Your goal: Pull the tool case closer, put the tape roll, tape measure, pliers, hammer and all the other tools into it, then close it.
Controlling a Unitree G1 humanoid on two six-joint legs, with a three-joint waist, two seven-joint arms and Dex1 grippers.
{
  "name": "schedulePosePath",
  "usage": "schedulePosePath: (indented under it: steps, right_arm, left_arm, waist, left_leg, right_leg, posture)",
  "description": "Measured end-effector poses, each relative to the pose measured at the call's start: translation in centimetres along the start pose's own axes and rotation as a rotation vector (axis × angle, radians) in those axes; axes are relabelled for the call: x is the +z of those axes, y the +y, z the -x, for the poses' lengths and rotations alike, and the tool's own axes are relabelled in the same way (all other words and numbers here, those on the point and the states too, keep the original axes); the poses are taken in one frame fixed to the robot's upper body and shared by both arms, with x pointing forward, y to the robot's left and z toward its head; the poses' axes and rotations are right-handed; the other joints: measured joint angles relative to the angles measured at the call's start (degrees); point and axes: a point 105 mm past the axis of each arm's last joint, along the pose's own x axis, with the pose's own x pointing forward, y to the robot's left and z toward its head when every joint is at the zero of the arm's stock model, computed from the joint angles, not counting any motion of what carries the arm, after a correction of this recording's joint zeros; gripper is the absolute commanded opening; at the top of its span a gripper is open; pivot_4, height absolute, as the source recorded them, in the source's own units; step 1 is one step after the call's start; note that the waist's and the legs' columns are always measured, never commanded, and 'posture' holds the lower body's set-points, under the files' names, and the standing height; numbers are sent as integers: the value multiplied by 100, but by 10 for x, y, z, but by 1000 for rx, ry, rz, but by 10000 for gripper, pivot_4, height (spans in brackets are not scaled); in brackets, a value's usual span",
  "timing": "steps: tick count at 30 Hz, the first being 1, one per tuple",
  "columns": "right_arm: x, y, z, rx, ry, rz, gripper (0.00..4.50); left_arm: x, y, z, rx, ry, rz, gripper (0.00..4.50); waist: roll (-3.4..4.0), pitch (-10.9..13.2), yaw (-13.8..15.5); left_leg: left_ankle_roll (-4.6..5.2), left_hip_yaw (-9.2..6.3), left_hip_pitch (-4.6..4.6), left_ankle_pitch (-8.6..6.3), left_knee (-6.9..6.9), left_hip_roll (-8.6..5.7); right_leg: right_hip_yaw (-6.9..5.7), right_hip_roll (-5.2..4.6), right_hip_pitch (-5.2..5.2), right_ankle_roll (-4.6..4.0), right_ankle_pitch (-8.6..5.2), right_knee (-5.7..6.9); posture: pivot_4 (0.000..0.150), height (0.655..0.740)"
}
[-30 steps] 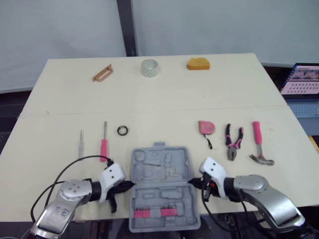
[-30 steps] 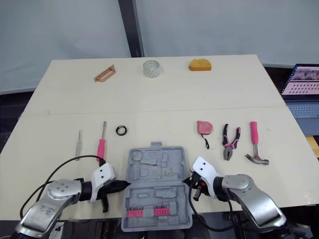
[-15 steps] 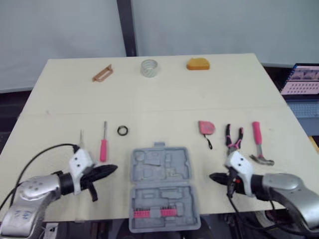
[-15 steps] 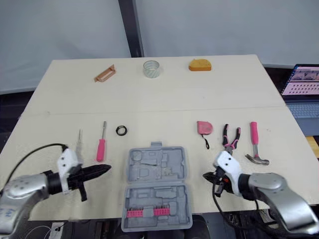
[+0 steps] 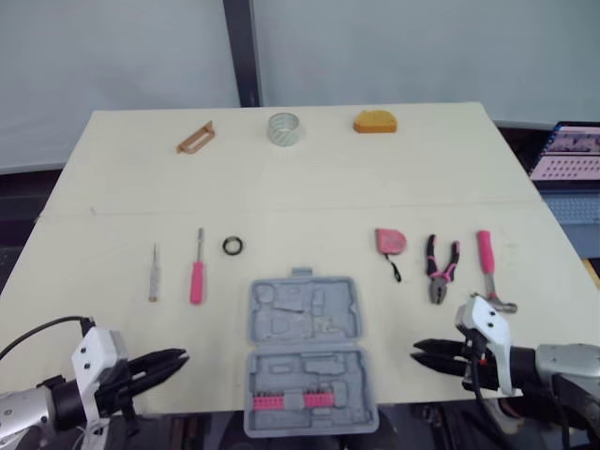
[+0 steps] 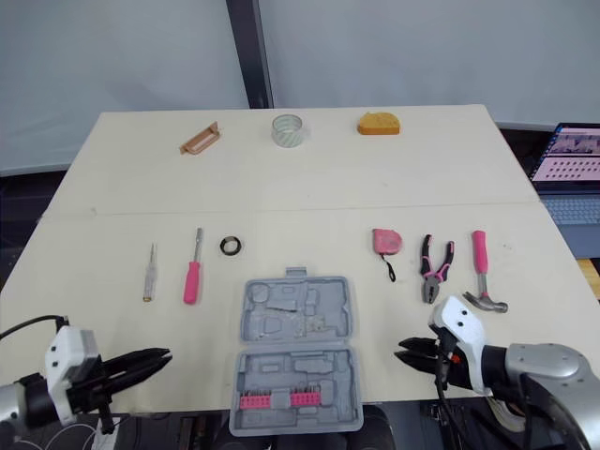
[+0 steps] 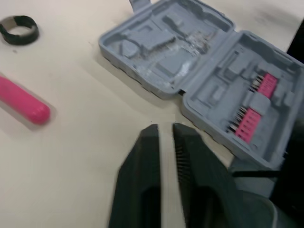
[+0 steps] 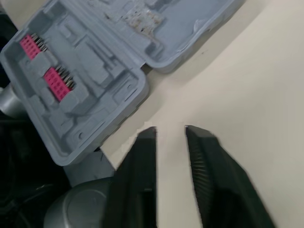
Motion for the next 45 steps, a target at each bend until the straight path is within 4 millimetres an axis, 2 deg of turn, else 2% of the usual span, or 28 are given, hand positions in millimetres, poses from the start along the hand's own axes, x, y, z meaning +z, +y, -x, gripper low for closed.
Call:
schedulePosePath:
  steps: [4,5,6,13,17,22,24,28,32,35,38,41,45]
  right_arm:
    - [-1,3,0,23,-3,4,42017]
    - [-2,4,0,30,-2,5,44941]
    - [-3,5,1,37,-2,8,45000]
    - [6,1,-1,-2,-106,139,45000]
    - [32,8,1,-46,-378,297,45000]
    - [24,20,1,-21,-385,342,45000]
    - [22,24,-3,0,-386,331,45000]
    - [31,23,-7,4,-414,364,45000]
    - [34,18,-9,6,-414,378,45000]
    - [31,11,-10,2,-391,377,45000]
    - [29,6,-11,-3,-379,373,45000]
    - [30,2,-10,-2,-368,393,45000]
    - [27,-3,-8,-1,-350,394,45000]
  left_arm:
    - [0,1,5,11,0,-26,37063]
    - [-1,1,6,11,1,-23,41325]
    - [-3,1,7,14,5,-15,44336]
    - [-8,7,9,38,31,-32,44336]
    - [-13,24,13,14,123,-48,44336]
    - [0,34,4,-83,187,-77,44336]
    - [10,40,-2,-99,201,-103,44336]
    - [41,60,-14,-100,277,-172,44336]
    - [74,79,-25,-74,470,-330,44336]
    - [105,92,-40,-37,572,-475,44336]
    - [130,93,-61,-50,596,-518,44336]
    - [138,95,-79,-49,683,-549,44336]
    - [133,102,-94,-52,805,-594,44336]
  waist:
    - [-1,0,2]
    - [-1,0,-1]
    - [-1,0,-6]
    - [-8,-4,-4]
    - [-14,-7,1]
    - [-25,-13,-21]
    - [-25,-13,-26]
    - [-25,-13,-26]
    - [-24,-12,-13]
    - [-23,-11,-12]
    - [-23,-10,-21]
    - [-25,-9,-38]
    - [-31,-2,-34]
  left_leg:
    - [0,0,0,-1,-1,0]
    - [1,0,0,-1,0,0]
    - [1,1,0,-1,-1,0]
    - [0,1,1,-1,-2,1]
    - [-2,2,3,-1,0,6]
    - [-3,4,4,-3,-4,9]
    - [-5,6,7,-2,-2,12]
    - [-5,7,8,-2,-2,12]
    - [-5,15,5,-2,-4,12]
    - [-5,24,5,-2,-3,12]
    - [-5,30,5,-2,-4,12]
    - [-4,39,4,-2,-3,12]
    - [-4,47,1,-2,-5,16]
  right_leg:
    - [0,0,0,0,0,-1]
    - [0,0,0,0,0,-2]
    - [0,0,0,0,0,-1]
    - [0,0,0,0,0,-1]
    - [1,6,2,0,0,1]
    - [2,7,0,1,1,-1]
    - [3,10,0,1,1,4]
    - [7,11,-3,1,1,7]
    - [11,12,-8,1,1,6]
    - [16,13,-14,1,1,13]
    - [16,13,-23,1,0,25]
    - [18,13,-28,1,0,26]
    - [20,13,-39,1,0,28]
  posture:
    - [1500,7349]
    - [1500,7349]
    - [1500,7349]
    - [1500,7349]
    - [1500,7349]
    - [1500,7349]
    - [1500,7349]
    - [1500,7349]
    - [1500,7349]
    - [1500,7349]
    - [1500,7349]
    - [1500,7349]
    - [1500,7349]
